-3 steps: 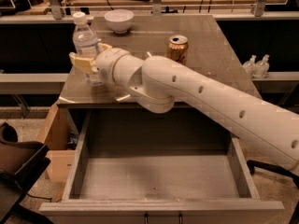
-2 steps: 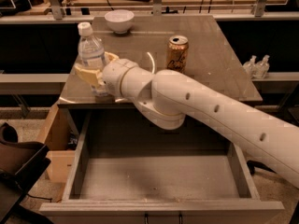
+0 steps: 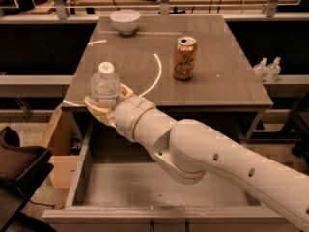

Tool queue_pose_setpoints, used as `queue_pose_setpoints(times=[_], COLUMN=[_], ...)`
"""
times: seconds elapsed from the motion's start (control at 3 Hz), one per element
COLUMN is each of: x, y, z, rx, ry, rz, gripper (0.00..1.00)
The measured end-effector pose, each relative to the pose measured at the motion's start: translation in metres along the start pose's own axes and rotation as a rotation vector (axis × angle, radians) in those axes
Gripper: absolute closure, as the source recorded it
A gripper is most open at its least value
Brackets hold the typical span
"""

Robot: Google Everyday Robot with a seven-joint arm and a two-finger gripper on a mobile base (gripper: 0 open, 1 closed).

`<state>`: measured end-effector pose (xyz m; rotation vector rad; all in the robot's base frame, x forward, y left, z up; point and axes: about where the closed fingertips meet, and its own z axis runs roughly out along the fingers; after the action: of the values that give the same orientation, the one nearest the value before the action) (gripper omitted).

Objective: Place blue plastic bottle into top drawer

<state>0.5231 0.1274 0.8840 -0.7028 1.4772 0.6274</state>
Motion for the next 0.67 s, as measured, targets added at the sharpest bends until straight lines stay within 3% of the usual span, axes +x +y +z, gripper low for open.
queue_pose_setpoints(times=[0.67], x=[0.0002], y=[0.0002], z=[-0.0002], rx=[0.000], ry=[0.001], rz=[0.000], gripper=[1.00])
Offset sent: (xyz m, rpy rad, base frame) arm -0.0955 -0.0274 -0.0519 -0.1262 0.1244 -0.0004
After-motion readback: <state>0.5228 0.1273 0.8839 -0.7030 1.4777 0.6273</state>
